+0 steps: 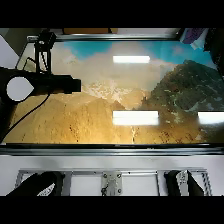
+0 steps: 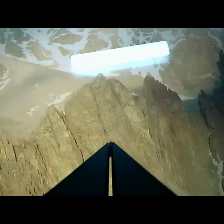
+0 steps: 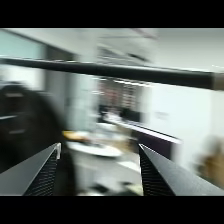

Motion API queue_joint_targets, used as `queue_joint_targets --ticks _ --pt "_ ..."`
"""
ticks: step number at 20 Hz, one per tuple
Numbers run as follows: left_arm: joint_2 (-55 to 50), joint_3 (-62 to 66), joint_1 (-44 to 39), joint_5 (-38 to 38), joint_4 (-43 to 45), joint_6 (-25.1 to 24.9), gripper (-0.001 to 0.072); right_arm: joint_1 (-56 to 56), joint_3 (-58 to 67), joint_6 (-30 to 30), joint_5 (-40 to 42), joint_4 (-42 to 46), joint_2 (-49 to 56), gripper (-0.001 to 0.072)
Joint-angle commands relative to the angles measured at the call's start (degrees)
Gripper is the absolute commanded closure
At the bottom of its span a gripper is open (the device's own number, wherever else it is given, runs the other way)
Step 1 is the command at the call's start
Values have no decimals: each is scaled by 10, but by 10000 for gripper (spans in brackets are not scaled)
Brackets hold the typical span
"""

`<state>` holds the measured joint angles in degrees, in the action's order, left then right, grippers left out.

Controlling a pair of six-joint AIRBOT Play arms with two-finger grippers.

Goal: Fold the clothes and pants, and hang the long-sleeved shirts on hangers.

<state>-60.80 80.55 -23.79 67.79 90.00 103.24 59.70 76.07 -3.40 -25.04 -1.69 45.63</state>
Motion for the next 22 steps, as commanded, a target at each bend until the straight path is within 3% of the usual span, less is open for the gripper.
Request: queue_joint_targets --ticks 1,2,3,6,10,14,17,22 --pt "0 0 0 -5 0 0 693 -21 -15 89 -360 -4 9 285" --pt "-1 0 0 -6 0 0 694 -51 -31 138 -425 -4 19 337" --pt "-1 0 0 -5 -1 0 694 -91 -52 166 -473 -4 28 336" --pt "-2 0 0 -4 -2 0 693 -260 -125 174 -520 40 47 336" --pt "-2 -4 0 -7 -10 0 693 -526 -209 201 -485 179 70 337" --pt "24 -85 0 -70 -92 0 694 -726 -247 202 -408 195 108 337" --pt "41 -129 0 -91 -135 0 693 -802 -247 202 -393 195 137 337" --pt "60 -146 0 -94 -136 0 694 -825 -247 202 -393 195 156 348"
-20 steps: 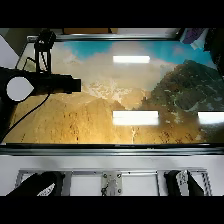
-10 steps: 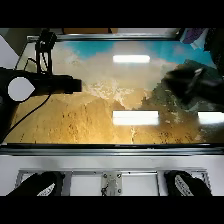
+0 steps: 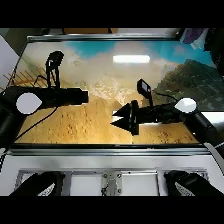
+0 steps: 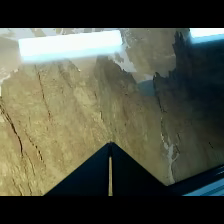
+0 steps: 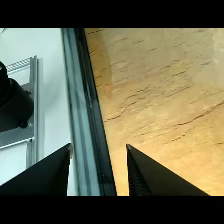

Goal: Fold the clothes and pants, and hang the long-sleeved shirts on hangers.

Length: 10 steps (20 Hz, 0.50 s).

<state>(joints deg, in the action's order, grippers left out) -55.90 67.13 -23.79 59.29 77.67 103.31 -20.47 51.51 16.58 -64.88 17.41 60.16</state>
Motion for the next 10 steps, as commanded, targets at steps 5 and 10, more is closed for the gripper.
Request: queue_joint_targets --ticks 5,10 --pt "22 -11 0 -8 -12 0 693 -24 -2 -1 4 4 10 692" --pt "21 -11 0 -9 -12 0 693 -24 -2 -1 4 4 10 692"
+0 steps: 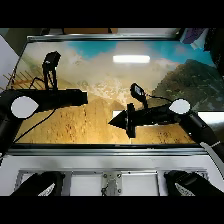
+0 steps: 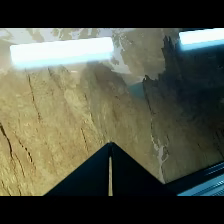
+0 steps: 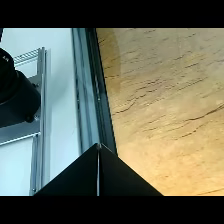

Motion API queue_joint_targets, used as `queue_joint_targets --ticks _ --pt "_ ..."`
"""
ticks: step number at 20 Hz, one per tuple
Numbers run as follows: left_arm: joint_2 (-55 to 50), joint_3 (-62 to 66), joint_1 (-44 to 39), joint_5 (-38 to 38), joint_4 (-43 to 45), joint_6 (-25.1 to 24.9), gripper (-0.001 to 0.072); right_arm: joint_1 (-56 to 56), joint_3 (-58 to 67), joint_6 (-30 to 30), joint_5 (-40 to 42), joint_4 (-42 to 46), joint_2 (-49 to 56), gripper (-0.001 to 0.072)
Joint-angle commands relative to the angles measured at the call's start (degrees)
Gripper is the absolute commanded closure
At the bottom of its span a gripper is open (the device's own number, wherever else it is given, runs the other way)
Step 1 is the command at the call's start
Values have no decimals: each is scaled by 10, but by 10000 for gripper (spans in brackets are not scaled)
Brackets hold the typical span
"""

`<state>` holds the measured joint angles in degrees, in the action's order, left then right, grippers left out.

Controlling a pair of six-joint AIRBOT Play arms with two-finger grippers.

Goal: Fold the clothes and pants, and hang the long-sleeved shirts on hangers.

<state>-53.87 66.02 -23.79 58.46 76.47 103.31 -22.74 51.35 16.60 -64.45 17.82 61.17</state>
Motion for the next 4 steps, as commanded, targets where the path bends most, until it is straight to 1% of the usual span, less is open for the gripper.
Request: queue_joint_targets --ticks 1,4 --pt "1 0 0 -1 0 0 694 -1 0 -1 0 0 0 692" --pt "1 0 0 -1 0 0 693 -1 0 -1 0 0 0 692"
